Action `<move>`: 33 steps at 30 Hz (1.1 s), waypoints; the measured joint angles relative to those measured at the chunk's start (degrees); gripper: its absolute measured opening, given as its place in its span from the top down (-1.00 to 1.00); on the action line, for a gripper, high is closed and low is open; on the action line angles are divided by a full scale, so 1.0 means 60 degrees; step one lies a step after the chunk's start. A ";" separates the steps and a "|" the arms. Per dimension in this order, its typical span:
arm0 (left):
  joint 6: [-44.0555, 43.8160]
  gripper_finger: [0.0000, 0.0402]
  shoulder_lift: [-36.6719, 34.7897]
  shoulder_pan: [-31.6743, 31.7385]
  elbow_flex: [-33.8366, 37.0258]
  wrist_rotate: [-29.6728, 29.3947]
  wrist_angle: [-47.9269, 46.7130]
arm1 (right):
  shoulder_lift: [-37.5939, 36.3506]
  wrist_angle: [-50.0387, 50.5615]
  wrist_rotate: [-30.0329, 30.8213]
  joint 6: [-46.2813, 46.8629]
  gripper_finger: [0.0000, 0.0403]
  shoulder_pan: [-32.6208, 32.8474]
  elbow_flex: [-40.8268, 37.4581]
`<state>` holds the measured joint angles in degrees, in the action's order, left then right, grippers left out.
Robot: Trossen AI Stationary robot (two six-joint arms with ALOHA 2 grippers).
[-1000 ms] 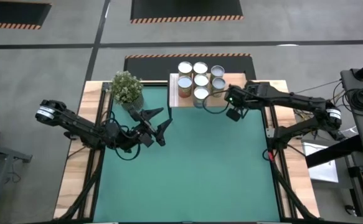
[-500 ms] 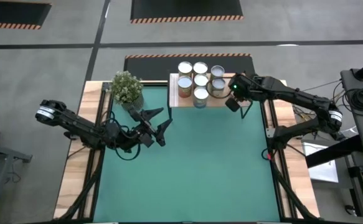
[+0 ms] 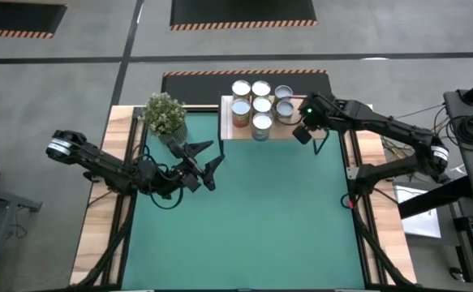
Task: Pick and place cans onto a shelf
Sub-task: Put the canned pineapple rings on the shelf
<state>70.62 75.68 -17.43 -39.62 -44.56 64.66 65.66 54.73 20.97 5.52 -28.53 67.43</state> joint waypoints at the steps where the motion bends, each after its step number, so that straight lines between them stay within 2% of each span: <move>1: 0.0002 -0.24 0.0000 -0.0002 0.0000 0.0000 0.0000 | -0.0094 -0.0085 0.0000 0.0007 0.96 -0.0001 0.0045; 17: 0.0002 -0.24 0.0000 -0.0002 0.0000 0.0000 0.0000 | -0.0305 -0.0137 -0.0066 0.0732 0.96 -0.0001 -0.0958; 26: 0.0002 -0.24 0.0000 -0.0001 0.0000 0.0004 0.0000 | -0.0312 -0.0793 -0.0033 0.0511 0.96 -0.0001 -0.1285; 33: 0.0002 -0.24 0.0000 0.0000 0.0000 0.0007 0.0000 | -0.0309 -0.0674 -0.0069 0.0121 0.96 -0.0001 -0.1224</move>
<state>70.63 75.68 -17.43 -39.62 -44.51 64.66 63.81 50.68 20.56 6.24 -28.53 60.09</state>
